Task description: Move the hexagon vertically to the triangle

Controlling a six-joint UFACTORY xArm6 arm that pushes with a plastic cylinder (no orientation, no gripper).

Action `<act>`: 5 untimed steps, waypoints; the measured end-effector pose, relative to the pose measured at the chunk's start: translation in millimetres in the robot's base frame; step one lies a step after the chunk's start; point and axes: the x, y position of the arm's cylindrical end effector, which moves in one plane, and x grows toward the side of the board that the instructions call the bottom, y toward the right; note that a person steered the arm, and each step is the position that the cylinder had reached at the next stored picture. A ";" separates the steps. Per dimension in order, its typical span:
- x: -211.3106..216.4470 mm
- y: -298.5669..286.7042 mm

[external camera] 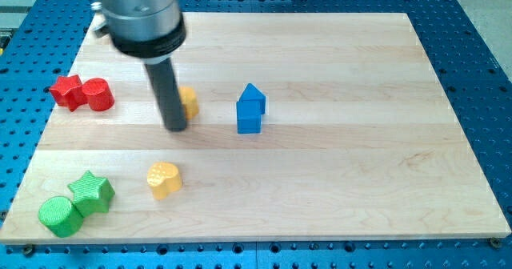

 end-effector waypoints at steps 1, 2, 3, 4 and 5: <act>-42.3 26.0; -82.6 46.7; -88.2 39.0; -79.7 15.9; -78.9 -9.1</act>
